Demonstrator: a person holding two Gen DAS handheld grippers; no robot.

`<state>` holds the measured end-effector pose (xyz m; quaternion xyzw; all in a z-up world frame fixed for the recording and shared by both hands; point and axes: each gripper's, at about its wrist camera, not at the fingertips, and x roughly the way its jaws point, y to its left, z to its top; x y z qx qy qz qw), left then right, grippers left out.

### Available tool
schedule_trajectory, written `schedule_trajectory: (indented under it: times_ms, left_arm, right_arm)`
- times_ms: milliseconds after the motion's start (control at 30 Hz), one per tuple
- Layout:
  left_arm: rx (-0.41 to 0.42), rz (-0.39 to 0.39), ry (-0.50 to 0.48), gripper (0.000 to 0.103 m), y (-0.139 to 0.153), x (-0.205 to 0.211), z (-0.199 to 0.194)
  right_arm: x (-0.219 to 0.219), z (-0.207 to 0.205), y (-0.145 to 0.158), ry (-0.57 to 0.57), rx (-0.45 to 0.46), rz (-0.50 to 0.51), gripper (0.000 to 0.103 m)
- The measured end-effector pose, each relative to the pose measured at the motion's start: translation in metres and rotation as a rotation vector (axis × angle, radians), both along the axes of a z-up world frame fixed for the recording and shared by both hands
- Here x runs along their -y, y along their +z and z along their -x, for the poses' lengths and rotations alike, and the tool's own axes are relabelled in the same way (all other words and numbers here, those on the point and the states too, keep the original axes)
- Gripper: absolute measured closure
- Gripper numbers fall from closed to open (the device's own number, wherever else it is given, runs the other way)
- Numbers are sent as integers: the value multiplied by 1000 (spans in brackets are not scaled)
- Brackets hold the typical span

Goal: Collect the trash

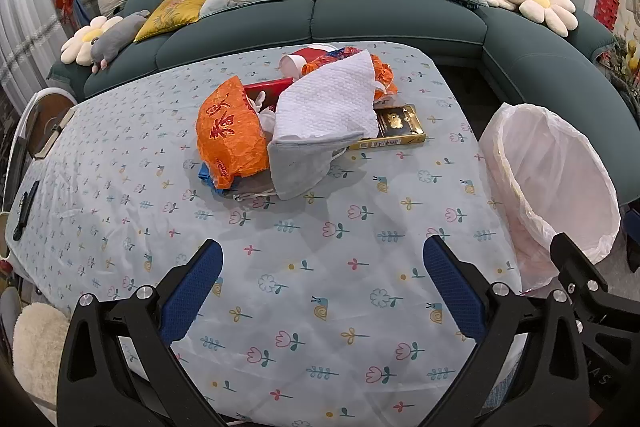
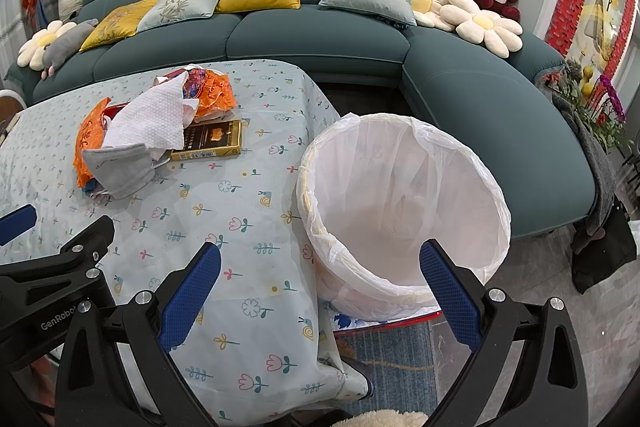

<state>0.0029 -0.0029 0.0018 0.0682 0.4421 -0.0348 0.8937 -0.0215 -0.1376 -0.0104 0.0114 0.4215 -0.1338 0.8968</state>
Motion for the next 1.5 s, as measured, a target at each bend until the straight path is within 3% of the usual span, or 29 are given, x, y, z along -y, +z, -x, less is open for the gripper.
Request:
schedule_trajectory:
  times_ms: [1500]
  left_arm:
    - [29,-24,-19,7,-1,1,3]
  right_arm:
    - [3,1,-2,-11,2,2,8]
